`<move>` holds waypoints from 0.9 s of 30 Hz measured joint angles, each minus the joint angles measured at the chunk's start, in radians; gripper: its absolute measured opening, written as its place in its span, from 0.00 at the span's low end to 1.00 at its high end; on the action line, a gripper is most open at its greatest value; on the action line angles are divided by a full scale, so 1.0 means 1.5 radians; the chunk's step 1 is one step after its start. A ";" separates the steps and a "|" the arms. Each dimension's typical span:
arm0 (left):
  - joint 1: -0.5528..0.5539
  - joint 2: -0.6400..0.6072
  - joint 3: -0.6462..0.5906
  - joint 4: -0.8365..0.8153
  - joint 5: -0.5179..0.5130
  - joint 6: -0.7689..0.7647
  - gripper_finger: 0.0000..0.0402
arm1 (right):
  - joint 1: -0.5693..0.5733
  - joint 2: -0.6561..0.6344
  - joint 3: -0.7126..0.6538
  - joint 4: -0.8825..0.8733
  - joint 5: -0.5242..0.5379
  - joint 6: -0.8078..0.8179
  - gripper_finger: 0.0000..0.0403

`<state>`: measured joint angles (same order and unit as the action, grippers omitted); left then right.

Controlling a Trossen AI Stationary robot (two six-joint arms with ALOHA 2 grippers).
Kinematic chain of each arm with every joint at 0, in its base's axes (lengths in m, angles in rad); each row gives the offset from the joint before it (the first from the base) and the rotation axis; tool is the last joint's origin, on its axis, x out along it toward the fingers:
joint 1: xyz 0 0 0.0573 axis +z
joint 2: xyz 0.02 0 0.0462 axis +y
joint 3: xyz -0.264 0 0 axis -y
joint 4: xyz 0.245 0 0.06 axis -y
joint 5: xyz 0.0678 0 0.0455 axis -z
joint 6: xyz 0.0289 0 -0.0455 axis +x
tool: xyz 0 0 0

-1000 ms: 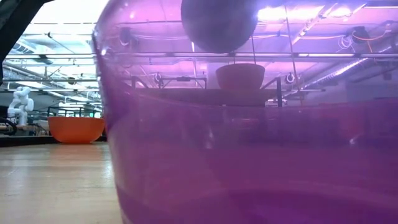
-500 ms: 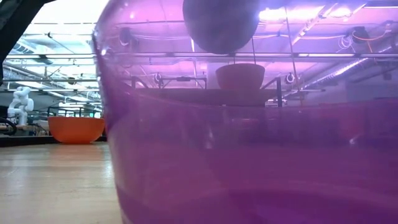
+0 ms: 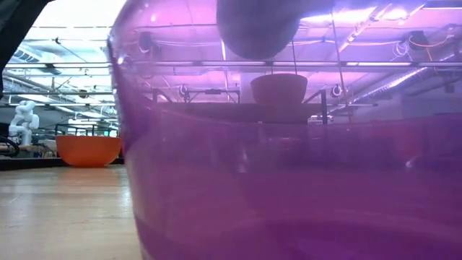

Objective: Place and stack bowls onto a shelf
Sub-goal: Stack the dark green bowl on top of the pink bowl on the shelf

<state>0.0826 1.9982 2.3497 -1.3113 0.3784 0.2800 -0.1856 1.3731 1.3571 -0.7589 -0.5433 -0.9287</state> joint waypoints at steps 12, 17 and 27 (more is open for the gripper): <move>-0.021 -0.119 -0.001 0.072 -0.160 -0.001 0.14 | -0.001 -0.017 0.001 0.008 0.210 0.007 0.00; -0.040 -0.158 -0.001 0.051 -0.261 -0.038 0.14 | -0.002 -0.040 0.006 0.045 0.354 0.024 0.00; -0.056 -0.168 -0.001 -0.020 -0.288 -0.096 0.14 | -0.031 -0.053 0.087 0.003 0.503 0.123 0.00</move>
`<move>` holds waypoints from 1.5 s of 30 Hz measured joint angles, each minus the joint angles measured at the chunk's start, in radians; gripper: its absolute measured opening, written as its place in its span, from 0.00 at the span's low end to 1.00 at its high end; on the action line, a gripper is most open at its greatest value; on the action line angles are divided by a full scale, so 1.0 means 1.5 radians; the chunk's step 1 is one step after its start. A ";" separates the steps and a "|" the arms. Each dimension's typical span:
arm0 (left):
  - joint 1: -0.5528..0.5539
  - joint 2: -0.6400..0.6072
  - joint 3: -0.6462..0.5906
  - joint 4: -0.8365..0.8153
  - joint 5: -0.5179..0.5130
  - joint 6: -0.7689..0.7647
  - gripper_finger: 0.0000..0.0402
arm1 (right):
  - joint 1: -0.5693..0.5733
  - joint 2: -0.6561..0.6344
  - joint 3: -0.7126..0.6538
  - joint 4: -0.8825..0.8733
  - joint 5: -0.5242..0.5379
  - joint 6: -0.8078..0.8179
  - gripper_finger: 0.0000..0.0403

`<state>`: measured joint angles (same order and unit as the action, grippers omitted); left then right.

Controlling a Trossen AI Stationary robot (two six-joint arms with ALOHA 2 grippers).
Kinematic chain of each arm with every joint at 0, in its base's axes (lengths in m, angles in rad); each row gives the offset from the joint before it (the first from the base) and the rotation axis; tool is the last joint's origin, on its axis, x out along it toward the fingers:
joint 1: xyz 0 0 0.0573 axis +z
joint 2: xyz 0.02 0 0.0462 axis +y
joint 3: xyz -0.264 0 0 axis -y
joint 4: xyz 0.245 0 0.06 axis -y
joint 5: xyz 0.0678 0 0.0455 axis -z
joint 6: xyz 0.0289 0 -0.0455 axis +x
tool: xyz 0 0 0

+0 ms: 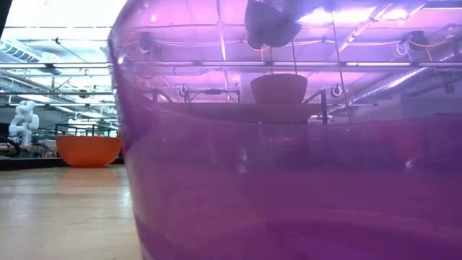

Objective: Place and stack bowls onto a shelf
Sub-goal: Stack the dark green bowl on top of the pink bowl on the shelf

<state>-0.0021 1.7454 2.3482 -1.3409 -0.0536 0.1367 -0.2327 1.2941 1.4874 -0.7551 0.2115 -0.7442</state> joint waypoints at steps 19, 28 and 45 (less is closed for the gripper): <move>0.002 -0.018 -0.001 -0.067 -0.105 -0.066 0.14 | -0.133 0.052 0.094 -0.183 -0.112 0.087 0.00; 0.002 -0.017 -0.001 -0.067 -0.105 -0.078 0.14 | -0.173 0.104 0.093 -0.190 -0.180 0.069 0.00; 0.002 -0.016 -0.001 -0.068 -0.105 -0.093 0.14 | -0.207 0.151 0.092 -0.238 -0.264 -0.020 0.00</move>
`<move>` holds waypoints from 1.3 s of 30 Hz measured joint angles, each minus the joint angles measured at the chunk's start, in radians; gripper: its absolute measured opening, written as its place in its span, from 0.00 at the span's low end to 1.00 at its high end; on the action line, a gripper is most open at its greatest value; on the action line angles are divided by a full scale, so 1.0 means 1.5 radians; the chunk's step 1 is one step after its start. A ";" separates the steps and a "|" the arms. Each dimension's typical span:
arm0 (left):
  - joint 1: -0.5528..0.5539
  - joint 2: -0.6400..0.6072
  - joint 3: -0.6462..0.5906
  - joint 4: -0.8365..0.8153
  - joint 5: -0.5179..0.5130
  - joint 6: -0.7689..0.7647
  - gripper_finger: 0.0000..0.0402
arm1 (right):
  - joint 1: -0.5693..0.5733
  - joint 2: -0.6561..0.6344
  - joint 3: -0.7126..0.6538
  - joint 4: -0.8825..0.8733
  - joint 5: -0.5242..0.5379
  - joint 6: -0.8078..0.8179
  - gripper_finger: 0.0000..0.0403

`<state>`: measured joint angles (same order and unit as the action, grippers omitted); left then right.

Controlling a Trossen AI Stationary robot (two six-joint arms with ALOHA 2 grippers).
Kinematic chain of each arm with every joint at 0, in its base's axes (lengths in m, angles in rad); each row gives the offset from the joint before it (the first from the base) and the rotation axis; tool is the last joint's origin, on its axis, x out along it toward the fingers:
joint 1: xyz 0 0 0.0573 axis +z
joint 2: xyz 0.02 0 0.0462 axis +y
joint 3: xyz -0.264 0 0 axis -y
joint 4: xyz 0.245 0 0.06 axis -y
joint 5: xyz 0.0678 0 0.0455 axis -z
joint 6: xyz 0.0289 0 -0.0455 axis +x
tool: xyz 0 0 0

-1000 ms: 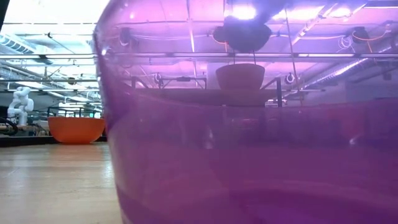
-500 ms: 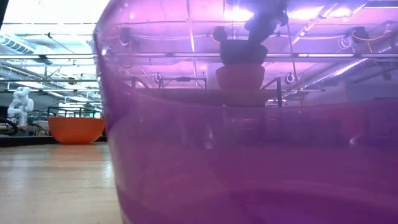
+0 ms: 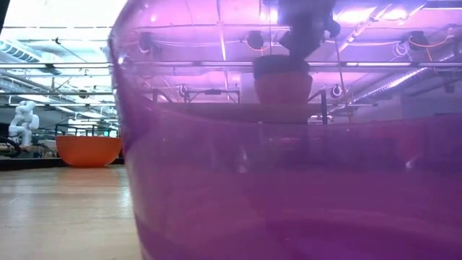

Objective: Place and stack bowls onto a shelf
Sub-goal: Stack the dark green bowl on top of the pink bowl on the shelf, then stack the blue bowl on top of the dark green bowl on the shelf

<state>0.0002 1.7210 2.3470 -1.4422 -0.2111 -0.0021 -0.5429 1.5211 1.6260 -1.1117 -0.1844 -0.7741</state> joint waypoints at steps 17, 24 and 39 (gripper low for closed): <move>0.000 0.000 0.000 -0.005 0.000 -0.002 0.14 | -0.002 -0.001 -0.003 0.029 0.003 0.020 0.18; 0.000 0.000 0.000 -0.020 0.000 -0.005 0.14 | 0.005 -0.040 -0.004 0.030 0.031 -0.014 0.27; 0.000 0.000 0.000 -0.034 0.000 -0.005 0.14 | 0.029 -0.197 -0.004 -0.180 0.212 0.300 0.26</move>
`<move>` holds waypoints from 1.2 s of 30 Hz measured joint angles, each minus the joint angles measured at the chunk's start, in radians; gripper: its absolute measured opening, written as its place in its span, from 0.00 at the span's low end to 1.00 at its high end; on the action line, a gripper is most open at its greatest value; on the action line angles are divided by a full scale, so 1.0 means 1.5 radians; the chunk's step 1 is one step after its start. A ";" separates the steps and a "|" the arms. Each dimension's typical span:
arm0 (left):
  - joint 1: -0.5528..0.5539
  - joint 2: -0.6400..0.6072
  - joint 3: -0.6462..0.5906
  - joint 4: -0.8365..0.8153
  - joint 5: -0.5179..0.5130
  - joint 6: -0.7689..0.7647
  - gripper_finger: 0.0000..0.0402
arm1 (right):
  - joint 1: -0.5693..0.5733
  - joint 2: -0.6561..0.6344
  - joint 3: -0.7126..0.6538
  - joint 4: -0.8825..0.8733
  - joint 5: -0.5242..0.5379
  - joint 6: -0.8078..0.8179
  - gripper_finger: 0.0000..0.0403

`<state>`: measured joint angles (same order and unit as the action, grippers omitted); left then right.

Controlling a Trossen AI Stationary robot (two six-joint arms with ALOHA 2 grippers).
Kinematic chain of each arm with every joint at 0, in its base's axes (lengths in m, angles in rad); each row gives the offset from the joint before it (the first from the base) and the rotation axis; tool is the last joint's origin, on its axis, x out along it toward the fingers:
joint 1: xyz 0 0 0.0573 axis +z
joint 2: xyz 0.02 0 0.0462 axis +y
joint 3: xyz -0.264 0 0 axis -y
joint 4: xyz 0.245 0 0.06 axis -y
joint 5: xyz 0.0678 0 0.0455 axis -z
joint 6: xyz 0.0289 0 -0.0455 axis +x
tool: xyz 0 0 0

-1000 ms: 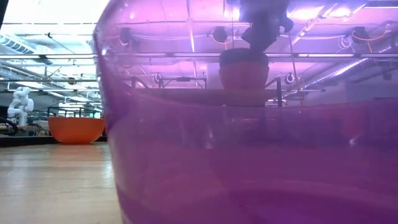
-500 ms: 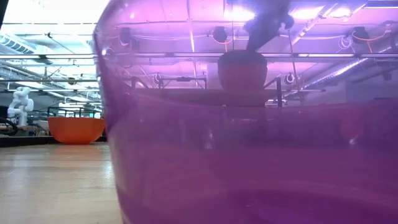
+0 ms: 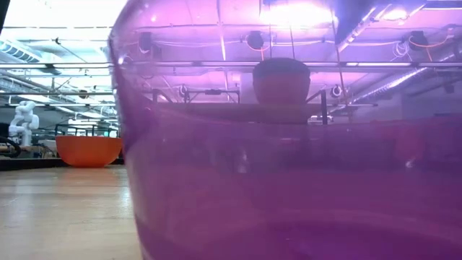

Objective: Place and stack bowls onto a shelf
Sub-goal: Stack the blue bowl on top of the dark green bowl on the shelf

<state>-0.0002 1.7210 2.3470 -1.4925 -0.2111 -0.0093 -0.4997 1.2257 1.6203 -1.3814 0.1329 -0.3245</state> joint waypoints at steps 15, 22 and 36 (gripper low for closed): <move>-0.002 0.000 0.000 -0.028 0.000 -0.034 0.14 | -0.089 -0.003 -0.136 0.031 0.035 0.180 0.26; -0.002 0.000 0.000 -0.039 0.000 -0.055 0.14 | -0.142 -0.003 -0.261 0.149 0.033 0.123 0.26; -0.002 0.000 0.000 -0.040 0.000 -0.070 0.14 | -0.225 -0.003 -0.413 0.218 -0.055 -0.073 0.26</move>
<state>-0.0029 1.7210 2.3470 -1.5520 -0.2108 -0.1146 -0.8368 1.2212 1.0014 -1.0550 0.0498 -0.4340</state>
